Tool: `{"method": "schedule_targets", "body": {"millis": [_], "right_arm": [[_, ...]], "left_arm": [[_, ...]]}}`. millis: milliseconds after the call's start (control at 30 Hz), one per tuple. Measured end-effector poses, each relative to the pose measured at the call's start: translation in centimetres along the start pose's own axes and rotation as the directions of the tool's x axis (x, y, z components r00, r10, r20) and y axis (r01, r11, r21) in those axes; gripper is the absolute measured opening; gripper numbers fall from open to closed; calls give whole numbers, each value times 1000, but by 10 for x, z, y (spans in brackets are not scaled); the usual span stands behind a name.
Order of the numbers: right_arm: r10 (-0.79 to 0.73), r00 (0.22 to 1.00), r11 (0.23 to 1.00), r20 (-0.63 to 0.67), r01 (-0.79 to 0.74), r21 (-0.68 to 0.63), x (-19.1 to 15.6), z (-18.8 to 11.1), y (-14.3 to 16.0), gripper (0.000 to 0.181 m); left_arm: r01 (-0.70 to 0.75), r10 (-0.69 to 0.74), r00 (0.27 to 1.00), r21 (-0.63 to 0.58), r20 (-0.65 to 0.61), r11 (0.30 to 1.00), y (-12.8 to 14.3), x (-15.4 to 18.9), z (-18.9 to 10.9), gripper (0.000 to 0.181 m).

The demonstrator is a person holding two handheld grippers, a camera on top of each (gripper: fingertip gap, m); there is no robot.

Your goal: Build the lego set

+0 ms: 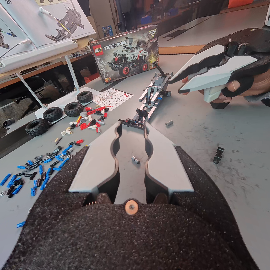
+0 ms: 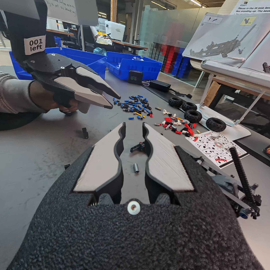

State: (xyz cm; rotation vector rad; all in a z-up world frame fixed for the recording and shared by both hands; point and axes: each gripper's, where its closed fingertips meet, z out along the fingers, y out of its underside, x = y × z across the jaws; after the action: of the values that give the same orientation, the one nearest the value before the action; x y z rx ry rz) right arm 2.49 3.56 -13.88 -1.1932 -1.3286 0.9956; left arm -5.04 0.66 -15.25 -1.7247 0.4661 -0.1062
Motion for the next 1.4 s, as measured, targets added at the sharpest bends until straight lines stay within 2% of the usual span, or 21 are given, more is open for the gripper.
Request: {"method": "schedule_targets", "body": {"millis": [233, 400, 567, 733, 867, 1000, 1133, 1333, 1400], "right_arm": [[-18, 1000, 1000, -17, 17, -15, 3, 1, 3, 21], [-16, 1000, 1000, -22, 16, -3, 5, 2, 1, 21], [35, 999, 999, 1, -35, -20, 4, 1, 3, 24], [37, 999, 993, 23, -34, -117, 1, -2, 14, 31], [-51, 997, 980, 50, 60, -190, -4, -4, 25, 33], [-103, 992, 944, 72, 120, -309, -4, -6, 45, 30], [-84, 992, 870, 94, 119, -478, 0, -10, 79, 27], [27, 988, 778, 151, 74, -624, 2, -1, 96, 27], [97, 977, 750, 188, 53, -660, -3, 3, 98, 12]], "left_arm": [[9, -9, 1000, 22, 2, 1000, -3, -2, -4, 31], [80, -79, 997, 64, -16, 995, -12, -5, -11, 32], [109, -104, 993, 83, -55, 991, -19, 2, -13, 32], [71, -68, 996, 51, -49, 996, -15, 5, -12, 32], [71, -70, 997, 11, -36, 997, -7, 0, -10, 32], [40, -49, 996, -117, -74, 992, 13, 0, -9, 32], [62, -81, 993, -218, -80, 974, 33, -2, -10, 29], [9, -37, 995, -293, -89, 956, 49, 3, -3, 28], [-20, -8, 996, -286, -94, 958, 48, 6, -2, 27]]}}
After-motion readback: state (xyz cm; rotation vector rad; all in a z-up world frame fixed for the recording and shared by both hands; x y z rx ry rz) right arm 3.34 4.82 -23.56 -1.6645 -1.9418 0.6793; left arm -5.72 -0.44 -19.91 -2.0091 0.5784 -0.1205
